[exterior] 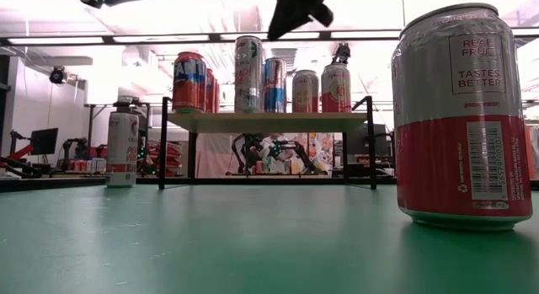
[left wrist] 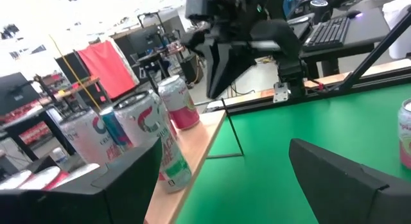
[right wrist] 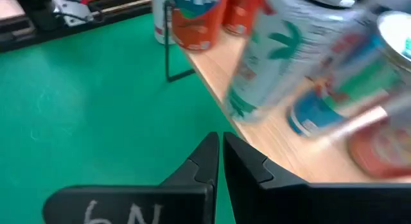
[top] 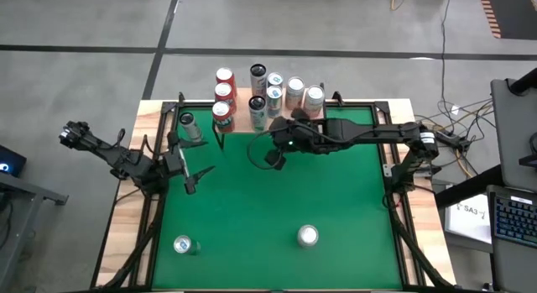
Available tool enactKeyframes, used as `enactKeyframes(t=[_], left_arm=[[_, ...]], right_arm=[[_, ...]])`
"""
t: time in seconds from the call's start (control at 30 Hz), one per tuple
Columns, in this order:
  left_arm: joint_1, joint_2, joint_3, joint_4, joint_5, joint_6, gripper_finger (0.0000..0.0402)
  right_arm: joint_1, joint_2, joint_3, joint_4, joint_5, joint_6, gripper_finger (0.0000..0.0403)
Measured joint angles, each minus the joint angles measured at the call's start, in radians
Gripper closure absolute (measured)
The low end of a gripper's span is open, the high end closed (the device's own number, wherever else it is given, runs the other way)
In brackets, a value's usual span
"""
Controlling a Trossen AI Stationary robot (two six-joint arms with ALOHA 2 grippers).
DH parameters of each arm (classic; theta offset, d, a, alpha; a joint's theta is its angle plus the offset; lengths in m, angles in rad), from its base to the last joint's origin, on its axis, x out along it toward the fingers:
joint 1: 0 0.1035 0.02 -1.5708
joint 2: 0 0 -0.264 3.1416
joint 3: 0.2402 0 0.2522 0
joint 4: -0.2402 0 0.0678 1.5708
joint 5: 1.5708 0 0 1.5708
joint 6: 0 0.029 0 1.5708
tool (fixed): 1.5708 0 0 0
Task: Place canned beverage on shelf
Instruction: Put the right white soda can on the shelf aligned with other white soda cans
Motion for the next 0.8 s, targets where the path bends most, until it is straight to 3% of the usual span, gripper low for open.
enactKeyframes(t=[0.17, 0.33, 0.8], left_arm=[[0.000, -0.006, 0.000, 0.007, -0.002, 0.040, 0.0078], [0.000, -0.015, 0.000, 0.014, -0.044, 0.080, 0.0078], [0.000, -0.015, 0.000, 0.018, -0.053, 0.102, 0.0078]], right_arm=[[0.002, 0.049, -0.001, 0.105, 0.005, -0.056, 0.0390], [0.001, 0.079, -0.001, 0.146, 0.128, -0.087, 0.0390], [-0.068, 0.097, -0.001, 0.243, 0.131, -0.163, 0.0390]])
